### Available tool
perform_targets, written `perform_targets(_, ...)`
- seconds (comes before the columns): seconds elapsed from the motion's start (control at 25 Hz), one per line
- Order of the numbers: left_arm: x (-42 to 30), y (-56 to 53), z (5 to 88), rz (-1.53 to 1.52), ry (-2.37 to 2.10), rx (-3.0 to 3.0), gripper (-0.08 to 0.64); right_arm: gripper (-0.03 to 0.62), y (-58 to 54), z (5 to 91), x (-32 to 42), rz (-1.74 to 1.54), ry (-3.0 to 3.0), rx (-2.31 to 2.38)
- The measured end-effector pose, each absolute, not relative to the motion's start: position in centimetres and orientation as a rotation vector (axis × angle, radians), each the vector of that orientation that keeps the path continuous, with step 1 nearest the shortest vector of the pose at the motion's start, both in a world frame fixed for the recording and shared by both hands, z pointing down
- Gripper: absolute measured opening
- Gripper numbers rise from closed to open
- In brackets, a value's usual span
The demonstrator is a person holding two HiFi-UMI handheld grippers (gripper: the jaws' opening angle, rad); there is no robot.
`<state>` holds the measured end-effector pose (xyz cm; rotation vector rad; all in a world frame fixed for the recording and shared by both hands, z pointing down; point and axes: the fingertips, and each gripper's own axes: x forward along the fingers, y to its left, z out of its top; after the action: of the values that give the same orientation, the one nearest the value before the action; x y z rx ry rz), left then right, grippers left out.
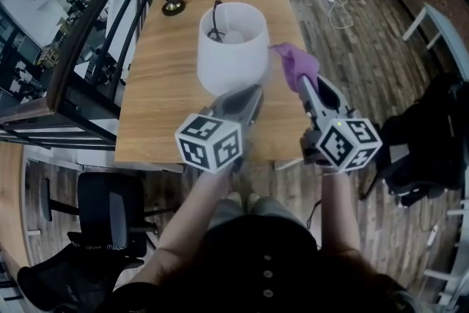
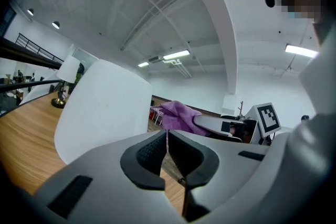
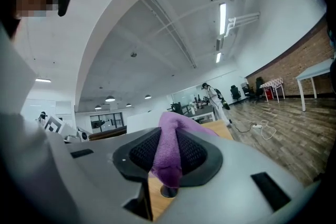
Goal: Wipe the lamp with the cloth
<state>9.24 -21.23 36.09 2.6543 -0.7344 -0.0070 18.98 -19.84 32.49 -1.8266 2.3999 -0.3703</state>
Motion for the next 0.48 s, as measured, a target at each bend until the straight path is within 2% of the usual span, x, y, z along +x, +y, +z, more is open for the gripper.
perform_targets(0.48, 7.2, -20.4, 33.7, -0.042, -0.785, 2.712, 0.011, 0.078, -18.0, 29.0, 14.4, -0.244, 2.508, -1.647)
